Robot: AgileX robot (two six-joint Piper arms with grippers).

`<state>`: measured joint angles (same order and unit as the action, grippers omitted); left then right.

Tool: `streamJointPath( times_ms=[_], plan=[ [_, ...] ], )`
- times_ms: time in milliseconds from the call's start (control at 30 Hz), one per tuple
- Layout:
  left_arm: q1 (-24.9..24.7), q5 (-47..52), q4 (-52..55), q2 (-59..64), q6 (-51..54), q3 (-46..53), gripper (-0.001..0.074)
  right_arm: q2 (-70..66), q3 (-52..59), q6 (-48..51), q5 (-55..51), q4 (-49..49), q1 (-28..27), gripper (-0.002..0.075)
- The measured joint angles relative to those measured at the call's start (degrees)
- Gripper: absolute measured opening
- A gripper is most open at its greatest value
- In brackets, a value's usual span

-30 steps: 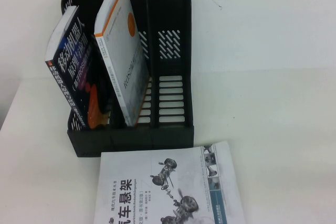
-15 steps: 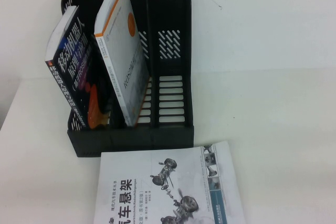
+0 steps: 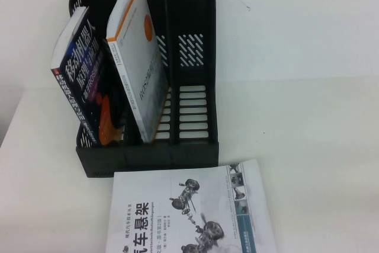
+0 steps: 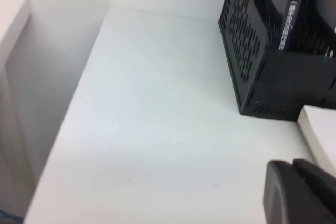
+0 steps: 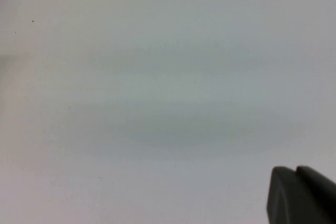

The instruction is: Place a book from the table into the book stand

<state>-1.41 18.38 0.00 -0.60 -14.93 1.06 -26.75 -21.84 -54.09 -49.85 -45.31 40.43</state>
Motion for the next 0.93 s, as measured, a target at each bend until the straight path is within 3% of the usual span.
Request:
streamJointPath(
  times_ms=[200, 933],
  plan=[
    [0.00, 0.00, 0.00, 0.00, 5.99, 0.00, -0.0002, 0.00, 0.00, 0.00, -0.09, 0.00, 0.00, -0.0001],
    [0.00, 0.20, -0.51, 0.00, 10.33, -0.07, -0.0002, 0.00, 0.00, 0.00, -0.22, 0.00, 0.00, -0.0001]
  ],
)
